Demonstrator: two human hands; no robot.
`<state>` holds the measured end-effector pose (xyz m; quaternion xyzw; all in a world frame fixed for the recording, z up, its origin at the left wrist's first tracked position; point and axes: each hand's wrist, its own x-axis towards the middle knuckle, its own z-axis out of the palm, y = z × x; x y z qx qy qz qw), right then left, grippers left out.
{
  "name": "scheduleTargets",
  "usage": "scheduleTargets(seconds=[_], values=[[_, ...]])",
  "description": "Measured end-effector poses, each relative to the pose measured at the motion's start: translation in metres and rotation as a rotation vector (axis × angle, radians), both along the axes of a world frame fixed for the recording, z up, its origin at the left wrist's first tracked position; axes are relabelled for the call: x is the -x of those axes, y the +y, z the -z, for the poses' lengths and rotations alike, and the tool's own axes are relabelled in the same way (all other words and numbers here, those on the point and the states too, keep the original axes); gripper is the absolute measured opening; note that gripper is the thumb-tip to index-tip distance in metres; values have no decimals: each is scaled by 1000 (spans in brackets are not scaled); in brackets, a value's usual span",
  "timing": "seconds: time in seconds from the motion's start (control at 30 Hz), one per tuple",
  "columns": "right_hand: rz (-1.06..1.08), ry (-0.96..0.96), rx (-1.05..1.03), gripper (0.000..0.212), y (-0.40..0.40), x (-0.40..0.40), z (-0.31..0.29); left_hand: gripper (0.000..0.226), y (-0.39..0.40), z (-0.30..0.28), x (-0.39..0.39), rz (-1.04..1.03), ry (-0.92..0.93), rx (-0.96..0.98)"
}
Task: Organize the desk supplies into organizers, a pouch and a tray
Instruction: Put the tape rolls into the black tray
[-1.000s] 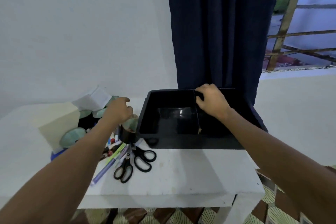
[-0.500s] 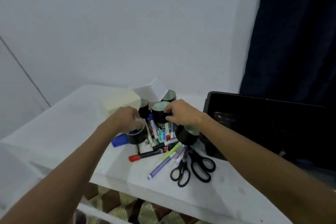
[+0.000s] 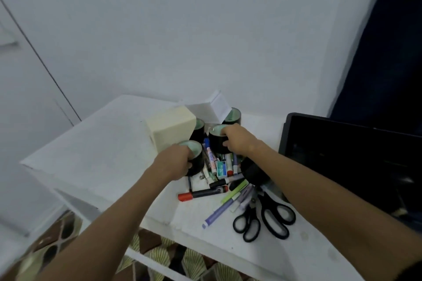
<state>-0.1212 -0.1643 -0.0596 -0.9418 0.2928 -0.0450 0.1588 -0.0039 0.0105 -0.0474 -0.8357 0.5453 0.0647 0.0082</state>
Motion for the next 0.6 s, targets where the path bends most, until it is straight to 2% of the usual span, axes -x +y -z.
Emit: scheduleTargets(seconds=[0.13,0.23,0.37,0.43,0.5,0.6], values=[[-18,-98,-97,12,-1,19,-27,15,-13,-27,14,11,-38,88],[9,-207,-87,21,-7,45,-61,8,-32,-58,30,-6,-50,131],[136,-297,-56,28,-30,98,-99,21,-72,-96,59,66,-24,215],[205,-306,-30,27,-42,127,-108,20,-94,-106,75,124,-9,277],[290,-298,-3,27,-52,160,-109,8,-122,-108,94,191,6,338],[413,-290,-18,32,-66,206,-96,16,-157,-101,128,261,53,367]])
